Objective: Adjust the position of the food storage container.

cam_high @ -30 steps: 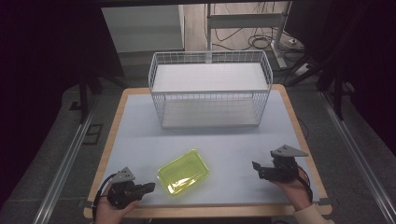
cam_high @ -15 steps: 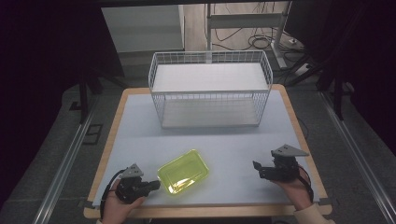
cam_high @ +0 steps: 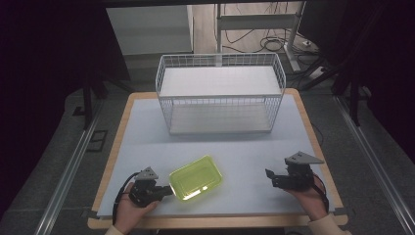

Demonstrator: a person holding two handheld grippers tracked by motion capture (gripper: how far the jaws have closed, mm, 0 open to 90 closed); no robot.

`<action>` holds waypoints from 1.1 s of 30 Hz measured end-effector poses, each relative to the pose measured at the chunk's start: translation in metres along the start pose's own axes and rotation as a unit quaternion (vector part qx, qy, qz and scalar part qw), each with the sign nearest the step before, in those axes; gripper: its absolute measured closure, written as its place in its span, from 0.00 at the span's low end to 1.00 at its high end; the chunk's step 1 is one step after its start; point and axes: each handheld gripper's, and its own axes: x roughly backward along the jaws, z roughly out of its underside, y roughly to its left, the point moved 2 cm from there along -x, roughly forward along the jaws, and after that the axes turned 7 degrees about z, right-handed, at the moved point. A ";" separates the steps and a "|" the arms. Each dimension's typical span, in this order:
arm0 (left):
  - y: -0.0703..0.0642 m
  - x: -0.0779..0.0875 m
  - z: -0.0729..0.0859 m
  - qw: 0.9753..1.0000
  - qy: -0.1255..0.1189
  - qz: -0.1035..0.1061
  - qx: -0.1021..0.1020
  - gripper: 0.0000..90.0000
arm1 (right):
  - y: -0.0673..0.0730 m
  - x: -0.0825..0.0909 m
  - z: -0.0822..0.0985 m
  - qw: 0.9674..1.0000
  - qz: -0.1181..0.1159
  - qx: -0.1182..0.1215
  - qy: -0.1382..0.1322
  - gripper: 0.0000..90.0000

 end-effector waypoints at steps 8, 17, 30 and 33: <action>0.002 -0.006 -0.009 1.000 0.006 0.002 0.000 1.00 | -0.002 0.000 0.000 1.000 0.001 -0.003 0.000 0.18; -0.001 -0.016 -0.019 1.000 0.015 0.005 -0.007 1.00 | -0.002 0.000 0.000 1.000 0.003 -0.003 0.000 0.18; -0.004 -0.039 -0.042 1.000 0.020 0.019 -0.010 1.00 | -0.003 0.001 0.000 1.000 0.004 -0.004 -0.001 0.18; -0.005 -0.043 -0.045 1.000 0.020 0.022 -0.010 1.00 | -0.002 0.001 0.000 1.000 0.004 -0.004 -0.002 0.18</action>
